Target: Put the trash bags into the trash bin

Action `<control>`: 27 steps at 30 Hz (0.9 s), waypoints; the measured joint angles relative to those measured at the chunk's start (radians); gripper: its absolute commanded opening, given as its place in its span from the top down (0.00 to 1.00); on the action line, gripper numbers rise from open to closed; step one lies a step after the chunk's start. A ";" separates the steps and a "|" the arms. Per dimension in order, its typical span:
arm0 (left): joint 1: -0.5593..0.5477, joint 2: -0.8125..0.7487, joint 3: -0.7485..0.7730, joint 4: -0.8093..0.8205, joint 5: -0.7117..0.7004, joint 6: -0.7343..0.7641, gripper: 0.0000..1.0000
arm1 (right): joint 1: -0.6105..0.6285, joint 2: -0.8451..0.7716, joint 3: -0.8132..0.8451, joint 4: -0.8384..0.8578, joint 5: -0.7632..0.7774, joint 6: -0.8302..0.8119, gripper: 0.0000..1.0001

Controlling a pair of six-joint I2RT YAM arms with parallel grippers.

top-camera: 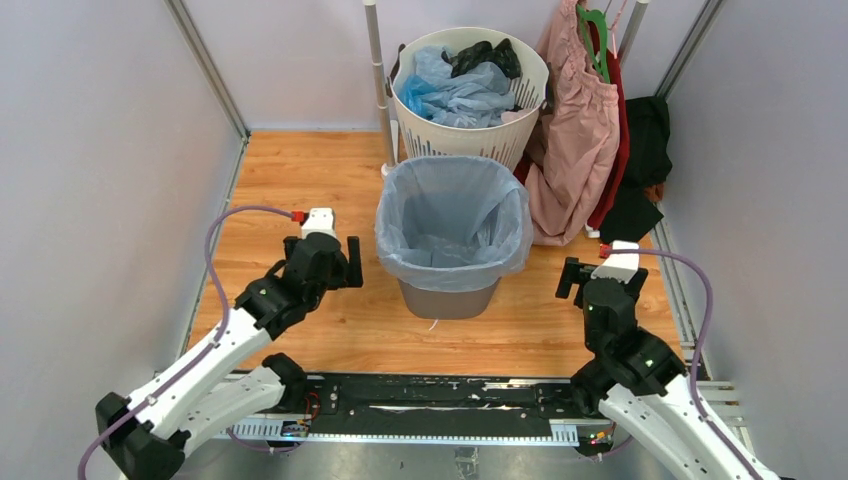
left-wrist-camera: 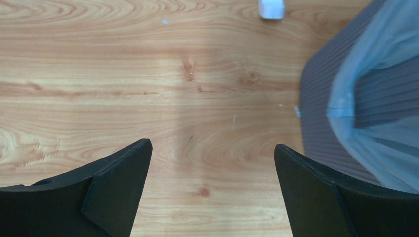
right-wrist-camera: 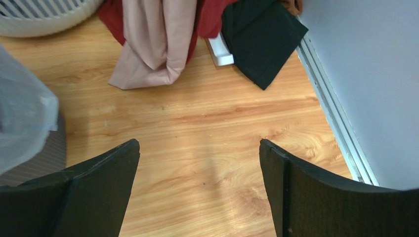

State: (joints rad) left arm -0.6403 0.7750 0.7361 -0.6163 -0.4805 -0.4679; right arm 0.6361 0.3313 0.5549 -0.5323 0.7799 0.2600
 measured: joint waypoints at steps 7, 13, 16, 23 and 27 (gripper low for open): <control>0.000 -0.010 -0.196 0.201 -0.095 0.093 0.00 | -0.134 -0.043 -0.198 0.196 0.014 -0.041 0.05; 0.009 -0.083 -0.331 0.419 -0.134 0.290 0.00 | -0.310 -0.069 -0.298 0.357 -0.050 -0.080 0.05; 0.010 -0.101 -0.409 0.571 -0.151 0.405 0.00 | -0.353 -0.037 -0.338 0.445 -0.086 -0.097 0.05; 0.101 -0.082 -0.629 0.925 -0.177 0.583 0.00 | -0.415 0.221 -0.438 0.813 -0.168 -0.175 0.05; 0.154 0.007 -0.669 1.071 -0.172 0.628 0.00 | -0.521 0.427 -0.466 1.010 -0.249 -0.183 0.05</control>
State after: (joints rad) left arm -0.4858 0.7818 0.0669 0.4545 -0.6529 0.1604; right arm 0.1150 0.7586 0.0887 0.4774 0.5312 0.0772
